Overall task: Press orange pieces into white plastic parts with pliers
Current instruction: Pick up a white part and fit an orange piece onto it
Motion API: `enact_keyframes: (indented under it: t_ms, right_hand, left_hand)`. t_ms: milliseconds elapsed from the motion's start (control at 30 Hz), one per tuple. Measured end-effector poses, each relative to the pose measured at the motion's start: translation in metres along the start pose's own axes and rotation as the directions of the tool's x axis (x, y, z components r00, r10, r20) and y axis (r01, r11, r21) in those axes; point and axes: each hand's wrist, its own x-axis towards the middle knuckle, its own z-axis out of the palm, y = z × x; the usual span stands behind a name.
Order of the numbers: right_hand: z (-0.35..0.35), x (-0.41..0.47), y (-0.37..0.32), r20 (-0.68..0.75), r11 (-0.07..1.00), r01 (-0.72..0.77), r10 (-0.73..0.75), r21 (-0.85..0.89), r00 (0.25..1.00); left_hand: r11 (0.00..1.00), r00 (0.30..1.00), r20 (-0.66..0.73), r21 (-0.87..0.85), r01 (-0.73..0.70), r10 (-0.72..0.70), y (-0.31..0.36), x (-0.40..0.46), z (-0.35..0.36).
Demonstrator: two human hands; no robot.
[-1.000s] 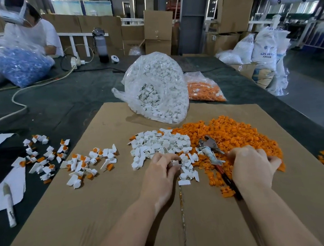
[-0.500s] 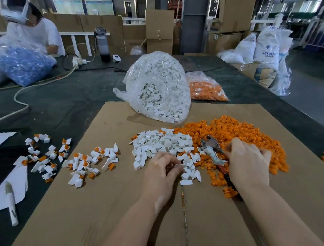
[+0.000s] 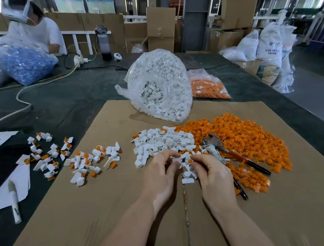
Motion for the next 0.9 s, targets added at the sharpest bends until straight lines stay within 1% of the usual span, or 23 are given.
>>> enact_keyframes:
  t_ms: [67,133,267,400,500,567,667,833,900]
  right_hand:
    - [0.0009,-0.0012,0.0009,-0.019,1.0,-0.002,0.002,0.026,1.0]
    - [0.0009,-0.0015,0.0009,-0.018,0.999,0.027,-0.026,0.041,1.0]
    - [0.0011,-0.002,0.0019,0.033,0.996,0.081,-0.082,0.034,0.996]
    - [0.0024,-0.0036,0.0047,0.045,0.999,0.009,-0.011,0.052,0.999]
    - [0.0032,-0.0042,0.0057,0.021,1.0,0.008,-0.008,0.023,1.0]
    - [0.0032,-0.0043,0.0046,0.003,1.0,0.03,-0.03,-0.002,1.0]
    - [0.0035,-0.0049,0.004,-0.012,0.993,0.099,-0.1,-0.058,0.995]
    - [0.0034,-0.0062,0.0048,-0.004,0.986,0.143,-0.144,-0.082,0.99]
    - [0.0035,-0.0056,0.005,-0.001,0.986,0.153,-0.153,-0.067,0.988]
  left_hand:
    - [1.0,1.0,-0.003,-0.025,0.017,-0.017,0.0002,-0.0001,0.0008]
    - [0.999,1.0,0.004,-0.048,0.023,-0.023,0.0008,-0.001,0.001]
    - [0.997,0.999,0.029,-0.072,0.025,-0.023,0.0008,-0.0025,0.0005]
    - [0.996,0.999,0.043,-0.088,0.02,-0.016,0.0023,-0.0025,-0.0004]
    - [0.991,0.999,0.04,-0.13,0.042,-0.037,0.0032,-0.0026,-0.0002]
    - [0.991,0.998,0.034,-0.124,0.049,-0.045,0.0032,-0.0029,0.0005]
    - [0.993,0.999,0.026,-0.112,0.038,-0.035,0.0036,-0.0035,0.0014]
    - [0.999,0.999,0.036,-0.046,-0.018,0.02,0.0043,-0.0051,0.0018]
    - [0.999,0.999,0.036,-0.033,-0.019,0.02,0.0038,-0.0047,0.0017]
